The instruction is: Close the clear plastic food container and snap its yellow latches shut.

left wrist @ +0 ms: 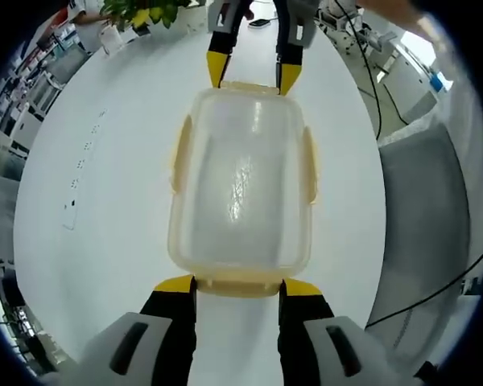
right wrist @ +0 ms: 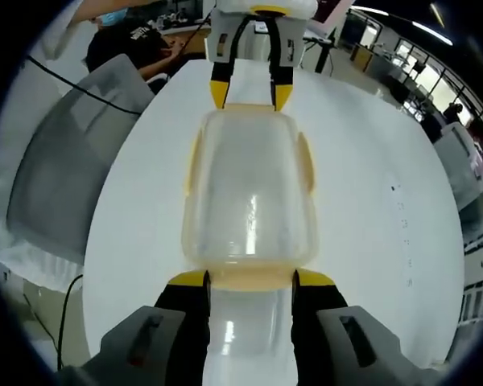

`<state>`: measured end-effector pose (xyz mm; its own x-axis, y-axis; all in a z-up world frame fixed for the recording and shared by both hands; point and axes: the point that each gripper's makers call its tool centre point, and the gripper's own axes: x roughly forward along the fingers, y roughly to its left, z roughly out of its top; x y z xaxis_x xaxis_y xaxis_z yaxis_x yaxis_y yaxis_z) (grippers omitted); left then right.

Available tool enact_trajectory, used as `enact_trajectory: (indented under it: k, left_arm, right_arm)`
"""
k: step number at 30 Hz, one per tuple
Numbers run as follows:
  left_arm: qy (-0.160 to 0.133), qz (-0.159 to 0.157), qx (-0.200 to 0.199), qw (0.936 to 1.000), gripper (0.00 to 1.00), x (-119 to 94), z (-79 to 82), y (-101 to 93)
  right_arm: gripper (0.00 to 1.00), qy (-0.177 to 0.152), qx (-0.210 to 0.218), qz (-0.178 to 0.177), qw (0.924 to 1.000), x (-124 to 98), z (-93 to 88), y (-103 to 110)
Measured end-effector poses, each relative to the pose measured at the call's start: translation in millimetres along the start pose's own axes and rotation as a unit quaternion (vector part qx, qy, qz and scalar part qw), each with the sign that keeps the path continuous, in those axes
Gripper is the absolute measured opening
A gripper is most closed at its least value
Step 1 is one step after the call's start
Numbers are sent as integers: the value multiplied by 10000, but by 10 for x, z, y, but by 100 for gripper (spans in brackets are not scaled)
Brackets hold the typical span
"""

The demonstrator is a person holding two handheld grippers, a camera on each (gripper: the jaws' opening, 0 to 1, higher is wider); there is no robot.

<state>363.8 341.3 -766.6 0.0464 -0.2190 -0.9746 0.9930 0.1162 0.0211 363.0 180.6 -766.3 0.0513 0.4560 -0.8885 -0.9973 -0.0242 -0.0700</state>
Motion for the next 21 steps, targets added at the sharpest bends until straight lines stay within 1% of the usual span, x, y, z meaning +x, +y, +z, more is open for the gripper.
enact_trajectory:
  k: [5, 9, 21]
  left_arm:
    - [-25, -50, 6, 10000, 33, 17, 146, -15]
    - [-104, -33, 23, 9999, 33, 7, 264, -6]
    - [-27, -51, 163, 9999, 33, 92, 566, -26]
  right_arm:
    - [35, 24, 2, -27, 10000, -68, -128, -6]
    - [35, -5, 53, -49, 10000, -147, -215, -25]
    - [36, 9, 157, -69, 9999, -266, -494, 7]
